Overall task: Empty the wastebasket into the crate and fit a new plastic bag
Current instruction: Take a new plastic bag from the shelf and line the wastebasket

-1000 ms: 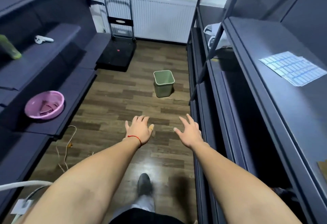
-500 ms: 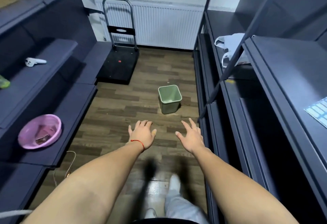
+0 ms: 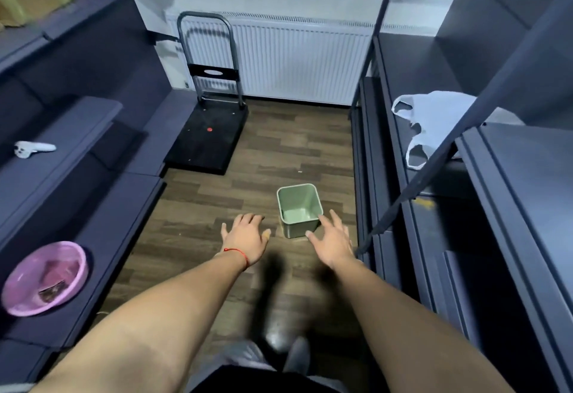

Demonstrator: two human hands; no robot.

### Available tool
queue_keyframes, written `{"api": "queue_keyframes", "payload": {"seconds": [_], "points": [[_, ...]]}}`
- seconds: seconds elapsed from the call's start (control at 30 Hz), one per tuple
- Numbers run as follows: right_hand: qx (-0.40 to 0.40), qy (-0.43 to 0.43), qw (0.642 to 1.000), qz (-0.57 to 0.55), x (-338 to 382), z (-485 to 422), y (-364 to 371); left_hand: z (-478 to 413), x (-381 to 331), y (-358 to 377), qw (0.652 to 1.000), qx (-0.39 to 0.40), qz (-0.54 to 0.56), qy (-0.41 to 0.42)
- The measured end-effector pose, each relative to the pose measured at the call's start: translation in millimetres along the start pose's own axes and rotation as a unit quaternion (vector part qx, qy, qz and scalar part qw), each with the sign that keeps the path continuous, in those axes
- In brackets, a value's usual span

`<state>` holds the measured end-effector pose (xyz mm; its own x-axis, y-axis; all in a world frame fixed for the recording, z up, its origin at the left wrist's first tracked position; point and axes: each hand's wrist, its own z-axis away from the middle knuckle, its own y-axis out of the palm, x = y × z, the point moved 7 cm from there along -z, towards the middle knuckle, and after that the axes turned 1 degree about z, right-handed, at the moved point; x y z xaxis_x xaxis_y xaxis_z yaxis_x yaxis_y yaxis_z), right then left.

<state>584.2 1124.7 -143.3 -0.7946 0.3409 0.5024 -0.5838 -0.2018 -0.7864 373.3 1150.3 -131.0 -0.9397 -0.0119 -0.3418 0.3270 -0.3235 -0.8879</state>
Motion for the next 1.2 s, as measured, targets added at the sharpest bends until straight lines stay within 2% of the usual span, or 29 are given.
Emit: {"api": "queue_keyframes", "payload": {"seconds": [0.37, 0.6, 0.77, 0.93, 1.03, 1.2], "points": [[0.036, 0.030, 0.999, 0.012, 8, -148, -20, -167, -24, -12, 0.998, 0.056, -0.006, 0.020], [-0.007, 0.104, 0.995, 0.000, 10, -240, -72, -297, -79, -41, 0.992, 0.064, 0.001, 0.108], [-0.099, 0.192, 0.976, -0.013, -21, -263, -134, -355, -138, -41, 0.979, 0.105, -0.007, 0.175], [-0.158, 0.292, 0.943, -0.026, -83, -278, -184, -383, -199, -21, 0.964, 0.137, -0.024, 0.227], [-0.147, 0.353, 0.923, -0.046, -119, -291, -198, -390, -229, -16, 0.963, 0.137, -0.023, 0.231], [-0.087, 0.362, 0.926, -0.057, -154, -331, -200, -404, -244, -15, 0.969, 0.122, -0.040, 0.212]]}}
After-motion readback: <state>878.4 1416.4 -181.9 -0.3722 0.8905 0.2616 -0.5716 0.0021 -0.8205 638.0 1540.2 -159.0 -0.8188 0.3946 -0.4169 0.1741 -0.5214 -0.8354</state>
